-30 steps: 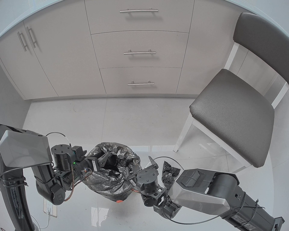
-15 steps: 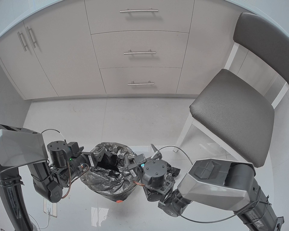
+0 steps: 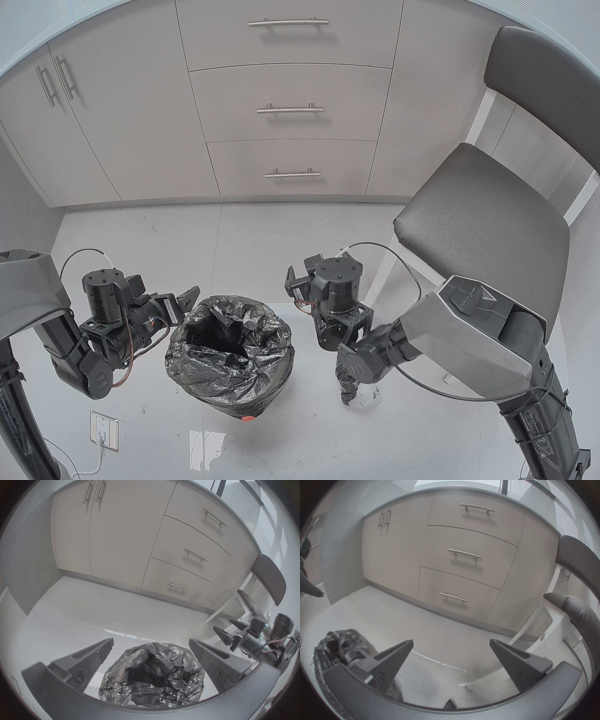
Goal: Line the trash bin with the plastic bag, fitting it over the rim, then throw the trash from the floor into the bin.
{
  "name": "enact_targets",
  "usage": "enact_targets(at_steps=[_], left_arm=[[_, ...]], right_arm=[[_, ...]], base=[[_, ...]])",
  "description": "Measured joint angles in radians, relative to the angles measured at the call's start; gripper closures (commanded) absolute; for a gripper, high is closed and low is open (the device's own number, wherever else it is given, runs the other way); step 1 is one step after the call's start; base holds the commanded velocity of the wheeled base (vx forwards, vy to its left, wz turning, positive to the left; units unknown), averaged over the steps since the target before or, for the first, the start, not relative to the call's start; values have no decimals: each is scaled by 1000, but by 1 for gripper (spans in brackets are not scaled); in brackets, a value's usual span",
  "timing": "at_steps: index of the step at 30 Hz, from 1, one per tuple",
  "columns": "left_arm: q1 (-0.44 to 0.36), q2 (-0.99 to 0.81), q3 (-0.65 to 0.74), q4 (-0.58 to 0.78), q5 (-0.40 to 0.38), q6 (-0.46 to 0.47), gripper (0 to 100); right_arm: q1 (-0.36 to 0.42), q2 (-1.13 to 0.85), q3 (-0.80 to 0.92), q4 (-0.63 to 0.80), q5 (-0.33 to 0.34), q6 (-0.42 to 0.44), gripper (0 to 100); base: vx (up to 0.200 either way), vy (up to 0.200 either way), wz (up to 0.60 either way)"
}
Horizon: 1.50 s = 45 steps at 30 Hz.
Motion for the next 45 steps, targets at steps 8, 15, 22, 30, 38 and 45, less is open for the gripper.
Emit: enact_targets(at_steps=[8, 15, 22, 30, 38, 45], left_arm=[[14, -38, -21, 30, -15, -15, 0], [32, -32, -37, 37, -21, -18, 0], [34, -6, -40, 35, -21, -14, 0], [24, 14, -33, 28, -19, -5, 0], [16, 25, -22, -4, -18, -4, 0], [10, 31, -19, -5, -16, -1, 0]], right_arm=[[-60, 127, -371, 287, 0, -4, 0], [-116, 277, -468, 399, -12, -45, 0], [-187, 401, -481, 416, -12, -112, 0], [-222, 493, -481, 636, -5, -129, 0], [-229, 521, -481, 718, -5, -115, 0], [-214, 526, -481, 722, -7, -110, 0]], base=[[0, 0, 0], [0, 0, 0], [0, 0, 0], [0, 0, 0], [0, 0, 0], [0, 0, 0]])
